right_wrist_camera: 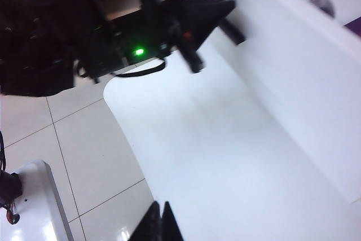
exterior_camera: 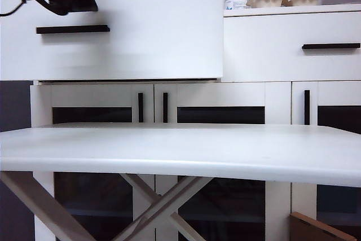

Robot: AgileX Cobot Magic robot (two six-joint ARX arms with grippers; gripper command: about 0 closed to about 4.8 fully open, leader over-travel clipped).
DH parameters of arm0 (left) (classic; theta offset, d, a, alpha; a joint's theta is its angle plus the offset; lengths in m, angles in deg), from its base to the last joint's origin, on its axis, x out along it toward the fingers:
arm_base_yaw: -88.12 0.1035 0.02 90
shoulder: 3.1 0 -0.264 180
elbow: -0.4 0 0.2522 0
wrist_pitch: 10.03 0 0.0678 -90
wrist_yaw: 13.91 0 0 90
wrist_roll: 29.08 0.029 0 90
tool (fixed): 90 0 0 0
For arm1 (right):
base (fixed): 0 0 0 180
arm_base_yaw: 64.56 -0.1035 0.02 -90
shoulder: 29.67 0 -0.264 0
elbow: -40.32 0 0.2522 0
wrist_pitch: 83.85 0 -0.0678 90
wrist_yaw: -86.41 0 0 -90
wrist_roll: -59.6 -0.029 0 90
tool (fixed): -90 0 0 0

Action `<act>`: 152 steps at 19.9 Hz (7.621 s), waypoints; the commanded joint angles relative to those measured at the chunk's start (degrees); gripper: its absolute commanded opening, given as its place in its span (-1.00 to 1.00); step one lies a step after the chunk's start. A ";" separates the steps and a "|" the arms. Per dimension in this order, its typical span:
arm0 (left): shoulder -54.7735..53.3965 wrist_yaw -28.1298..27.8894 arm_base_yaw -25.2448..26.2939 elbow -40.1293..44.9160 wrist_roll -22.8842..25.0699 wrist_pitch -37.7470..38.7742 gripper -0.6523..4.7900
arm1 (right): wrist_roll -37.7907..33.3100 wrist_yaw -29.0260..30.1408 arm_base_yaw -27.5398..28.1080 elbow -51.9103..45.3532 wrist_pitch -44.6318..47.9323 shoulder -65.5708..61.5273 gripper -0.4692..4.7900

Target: Pick up a can of beer from the white table, open the left drawer, place the beer inside the drawer, and finally close the drawer.

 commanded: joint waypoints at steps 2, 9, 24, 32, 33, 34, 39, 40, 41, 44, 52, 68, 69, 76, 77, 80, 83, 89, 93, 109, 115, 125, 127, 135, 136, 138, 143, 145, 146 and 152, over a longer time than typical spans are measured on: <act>-3.76 -0.26 0.59 -6.25 0.04 0.44 -0.78 | 0.11 0.24 -0.09 0.17 0.44 0.33 -0.84; -12.04 0.87 1.51 -16.74 0.04 3.19 -0.78 | 0.11 0.02 -0.09 0.17 0.39 0.31 -0.84; -28.26 4.11 7.74 -36.04 -2.73 6.47 -0.78 | 0.15 -0.48 -0.09 0.17 0.90 0.24 -0.84; -38.05 8.59 8.17 -50.60 -2.73 10.88 -0.78 | 0.15 -1.51 -0.09 0.17 1.20 0.22 -0.84; -39.41 8.59 8.17 -52.48 -2.73 11.37 -0.78 | 0.15 -1.51 -0.09 0.17 1.36 0.20 -0.84; -40.26 8.59 8.17 -53.81 -2.73 11.56 -0.78 | 0.15 -1.51 -0.09 0.17 1.46 0.17 -0.84; -45.86 8.59 8.55 -61.92 -2.73 12.85 -0.78 | 0.15 -1.51 -0.09 0.17 1.81 0.17 -0.84; -47.10 8.59 8.72 -64.06 -2.73 14.08 -0.78 | 0.17 -1.51 -0.09 0.17 1.86 0.17 -0.84; -48.63 8.59 8.72 -66.62 -2.73 14.88 -0.78 | 0.17 -1.51 -0.09 0.17 1.86 0.17 -0.84; -52.46 8.57 8.81 -73.07 -2.71 15.23 -0.78 | 0.15 -1.51 -0.09 0.17 1.86 0.17 -0.84; -59.01 8.74 8.81 -84.78 -2.73 22.80 -0.78 | 0.13 -1.49 -0.09 0.17 1.77 -0.02 -0.84; -32.87 12.85 8.81 -85.48 -0.24 54.49 -0.78 | 1.46 -11.58 0.00 0.22 0.59 4.46 -0.84; -30.45 12.87 8.81 -85.48 -1.25 56.35 -0.78 | 1.46 -13.81 0.00 0.22 0.07 5.49 -0.84; -14.27 14.58 8.20 -85.44 -1.25 72.78 -0.78 | 4.72 -10.21 0.04 0.11 -6.36 11.93 -0.84; -11.93 14.58 8.20 -85.26 0.39 75.82 -0.78 | 5.27 -10.27 0.07 0.04 -6.40 12.79 -0.84; -3.28 15.85 8.15 -84.87 3.23 82.01 -0.78 | 5.38 -10.19 0.04 -8.33 -2.16 18.84 -0.84; 4.52 14.95 8.15 -84.87 6.12 87.36 -0.78 | 0.26 -9.62 0.00 -27.61 14.58 29.40 -0.84; 19.17 12.11 8.15 -79.84 10.38 99.73 -0.78 | -0.79 -13.09 0.00 -54.64 27.85 44.85 -0.84; 37.20 10.67 8.15 -59.87 9.18 98.16 -0.78 | -0.76 -13.09 0.00 -62.93 30.18 48.74 -0.84; 73.31 14.82 8.15 29.44 1.92 50.25 -0.78 | -0.74 -12.24 0.00 -63.47 30.14 48.63 -0.84; 73.33 13.22 8.17 39.23 1.95 40.76 -0.78 | -0.74 -12.22 0.00 -63.47 30.14 48.63 -0.84; 83.91 11.50 12.63 49.55 1.95 39.39 -0.78 | -0.74 -12.22 0.00 -63.47 30.14 48.63 -0.84; 83.71 10.82 13.88 50.69 1.95 38.77 -0.78 | -0.74 -12.22 0.00 -63.47 30.05 48.65 -0.84; 83.71 12.76 22.71 55.23 1.97 35.21 -0.78 | -0.74 -12.22 0.00 -63.47 30.14 48.63 -0.84; 83.71 12.59 22.69 55.21 1.95 35.41 -0.78 | -0.74 -12.22 0.00 -63.47 30.14 48.63 -0.84; 83.71 12.39 22.67 55.21 1.97 35.30 -0.78 | -0.74 -12.22 0.00 -63.47 30.14 48.63 -0.84; 83.71 9.68 16.55 55.21 2.01 35.34 -0.78 | -0.74 -12.22 0.00 -63.47 30.14 48.63 -0.84; 83.71 8.74 15.06 55.21 1.95 35.34 -0.78 | -0.74 -12.22 0.00 -63.47 30.14 48.63 -0.84; 83.71 9.60 15.08 55.21 1.97 35.54 -0.78 | -0.74 -12.22 0.00 -63.47 30.14 48.63 -0.84; 83.71 9.99 15.10 55.21 1.95 35.58 -0.75 | -0.74 -12.22 0.00 -63.47 30.14 48.63 -0.84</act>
